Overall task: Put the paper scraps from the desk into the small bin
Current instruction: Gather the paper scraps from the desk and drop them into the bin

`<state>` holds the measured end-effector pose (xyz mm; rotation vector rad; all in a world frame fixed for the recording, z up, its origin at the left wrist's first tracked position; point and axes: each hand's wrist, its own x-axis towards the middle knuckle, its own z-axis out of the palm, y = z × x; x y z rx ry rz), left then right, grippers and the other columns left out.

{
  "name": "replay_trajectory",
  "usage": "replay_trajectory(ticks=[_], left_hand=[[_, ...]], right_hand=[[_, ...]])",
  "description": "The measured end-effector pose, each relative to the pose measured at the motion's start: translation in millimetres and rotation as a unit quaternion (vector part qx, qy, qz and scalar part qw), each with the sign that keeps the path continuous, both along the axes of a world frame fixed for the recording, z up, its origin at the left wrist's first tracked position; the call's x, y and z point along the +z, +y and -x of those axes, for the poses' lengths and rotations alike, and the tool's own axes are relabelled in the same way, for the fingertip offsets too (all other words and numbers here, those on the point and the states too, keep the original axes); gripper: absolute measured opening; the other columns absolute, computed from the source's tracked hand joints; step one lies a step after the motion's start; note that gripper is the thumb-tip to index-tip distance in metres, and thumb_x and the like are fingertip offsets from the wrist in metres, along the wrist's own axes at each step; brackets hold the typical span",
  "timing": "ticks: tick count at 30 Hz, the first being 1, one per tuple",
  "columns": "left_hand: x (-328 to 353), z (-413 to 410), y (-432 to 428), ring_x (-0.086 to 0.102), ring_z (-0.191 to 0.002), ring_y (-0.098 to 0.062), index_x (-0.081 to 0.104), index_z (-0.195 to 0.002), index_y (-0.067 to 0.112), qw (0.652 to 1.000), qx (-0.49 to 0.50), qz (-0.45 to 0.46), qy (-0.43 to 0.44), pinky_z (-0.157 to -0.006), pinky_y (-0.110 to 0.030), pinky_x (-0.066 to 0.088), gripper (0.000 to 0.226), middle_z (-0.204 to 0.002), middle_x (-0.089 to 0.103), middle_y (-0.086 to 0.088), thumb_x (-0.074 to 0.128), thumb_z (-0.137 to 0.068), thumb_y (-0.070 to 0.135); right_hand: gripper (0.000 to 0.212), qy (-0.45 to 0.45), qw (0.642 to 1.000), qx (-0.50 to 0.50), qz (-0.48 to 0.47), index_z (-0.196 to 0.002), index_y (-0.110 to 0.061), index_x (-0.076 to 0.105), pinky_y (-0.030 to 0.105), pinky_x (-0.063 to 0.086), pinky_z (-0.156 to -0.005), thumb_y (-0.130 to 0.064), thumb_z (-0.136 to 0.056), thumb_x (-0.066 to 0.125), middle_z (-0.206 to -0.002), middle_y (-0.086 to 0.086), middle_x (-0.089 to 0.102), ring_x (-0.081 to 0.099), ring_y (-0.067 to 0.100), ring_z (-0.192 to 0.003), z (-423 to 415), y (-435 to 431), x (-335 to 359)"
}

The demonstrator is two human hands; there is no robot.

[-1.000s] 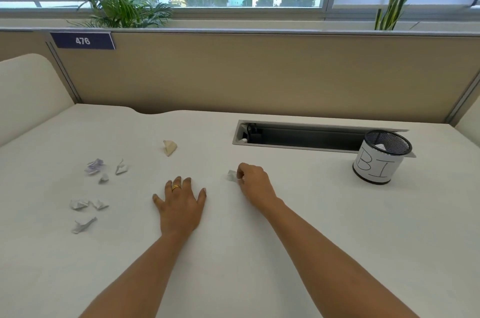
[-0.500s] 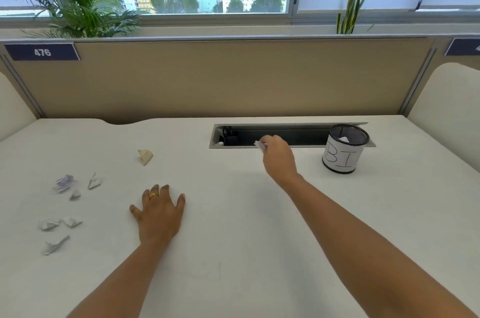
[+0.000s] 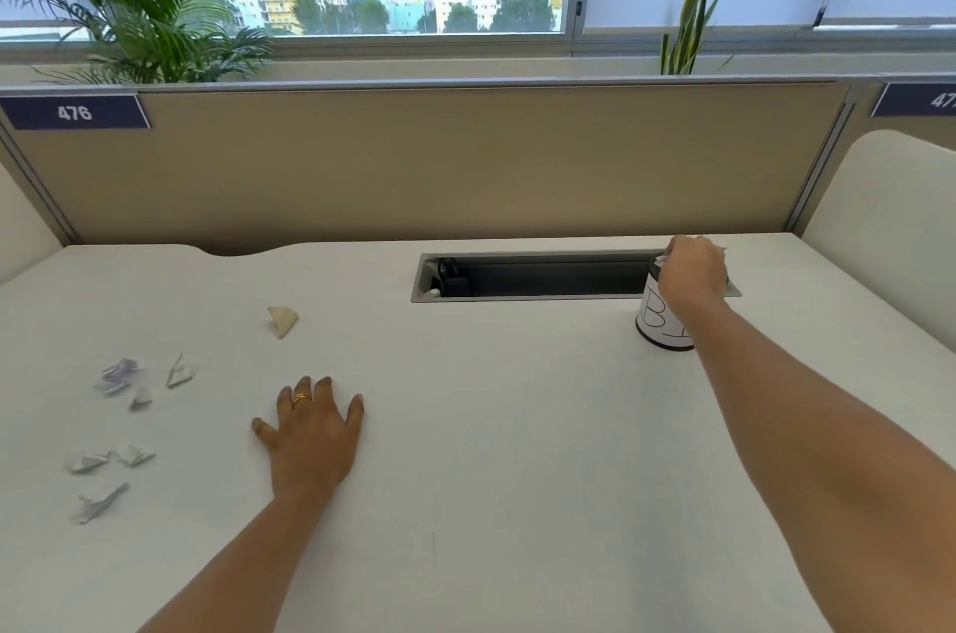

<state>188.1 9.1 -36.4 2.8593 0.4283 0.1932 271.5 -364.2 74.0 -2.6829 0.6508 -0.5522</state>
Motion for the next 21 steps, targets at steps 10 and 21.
replay_trajectory(ticks=[10, 21], left_hand=[[-3, -2, 0, 0.030, -0.138, -0.033, 0.043, -0.133, 0.007, 1.000, -0.001, 0.002, -0.010, -0.106, -0.064, 0.023, 0.052, -0.144, 0.042, -0.016, 0.045, -0.092, 0.039], [-2, -2, -1, 0.028, -0.140, -0.032, 0.041, -0.135, 0.009, 1.000, 0.001, 0.011, -0.016, -0.109, -0.062, 0.021, 0.054, -0.146, 0.040, -0.015, 0.040, -0.093, 0.043]], right_hand=[[0.026, 0.009, 0.999, -0.004, -0.038, -0.113, 0.008, 0.051, 0.043, 0.043, -0.093, 0.001, -0.089, 0.044, -0.122, 0.030, 0.050, 0.048, 0.043, -0.114, -8, -4, -3], [0.017, -0.148, 0.983, 0.061, 0.088, -0.086, 0.007, 0.063, 0.047, 0.038, -0.090, 0.000, -0.083, 0.048, -0.090, 0.028, 0.063, 0.054, 0.042, -0.093, -5, 42, -17]])
